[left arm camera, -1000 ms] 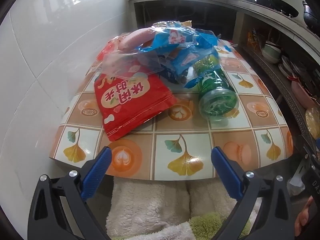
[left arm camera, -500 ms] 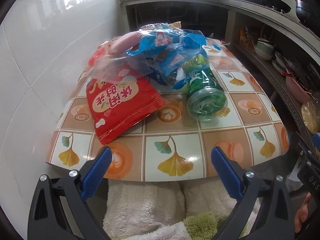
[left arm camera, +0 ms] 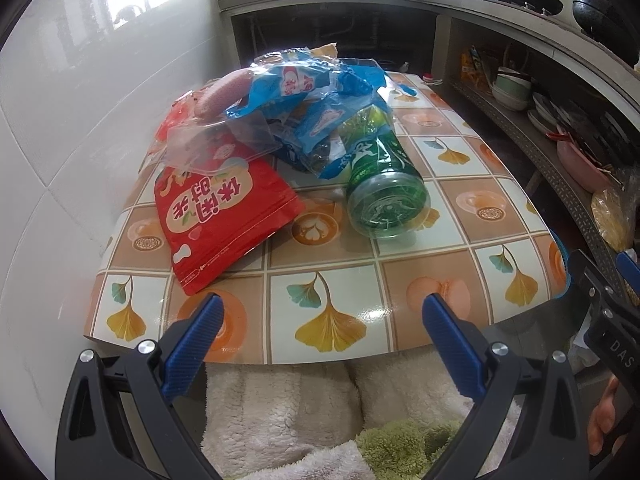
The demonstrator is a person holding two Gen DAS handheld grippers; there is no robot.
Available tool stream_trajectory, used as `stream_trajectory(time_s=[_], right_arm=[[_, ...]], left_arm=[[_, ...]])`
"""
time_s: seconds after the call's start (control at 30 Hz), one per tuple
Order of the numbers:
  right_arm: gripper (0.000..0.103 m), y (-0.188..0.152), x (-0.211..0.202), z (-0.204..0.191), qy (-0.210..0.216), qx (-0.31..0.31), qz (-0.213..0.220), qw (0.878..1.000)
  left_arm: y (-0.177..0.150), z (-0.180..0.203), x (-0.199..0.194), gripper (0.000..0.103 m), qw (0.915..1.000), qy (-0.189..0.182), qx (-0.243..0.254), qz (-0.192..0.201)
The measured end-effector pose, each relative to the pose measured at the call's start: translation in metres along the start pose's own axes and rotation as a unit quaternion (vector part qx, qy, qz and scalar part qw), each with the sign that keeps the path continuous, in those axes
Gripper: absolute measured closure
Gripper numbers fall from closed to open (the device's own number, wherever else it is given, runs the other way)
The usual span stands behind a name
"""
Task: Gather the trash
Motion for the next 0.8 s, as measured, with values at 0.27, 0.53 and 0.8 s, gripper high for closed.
stream_trajectory(time_s=[0.27,0.53,0.8], right_arm=[[0.008,-0.0005,-0.0003,0.0002,0.000,0.001,0.001,1.000],[0.008,-0.0010,0.0000,-0.0012,0.000,0.001,0.001,1.000],[0.008,0.0000,0.0004,-0.0003,0.000,0.001,0.000,1.000]], left_arm=[[-0.0016,-0.0002,-0.0015,0.006,1.0000,-0.004,0.002,0.001],[-0.0028,0.0005,-0.0022,0.006,1.0000,-0.004,0.003,0.001],[-0.0038,0.0003,-0.0030,0.006,1.0000,-0.005,0.004,0.001]])
Point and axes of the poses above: each gripper's, at about its wrist camera, not at the fingertips, and x roughly the way its jaws point, z to its right, y to its top, the point moved 1 cm from there along x, roughly the way its jaws point, and after that the axes turned 9 degrees about z, right-handed, at the moved point
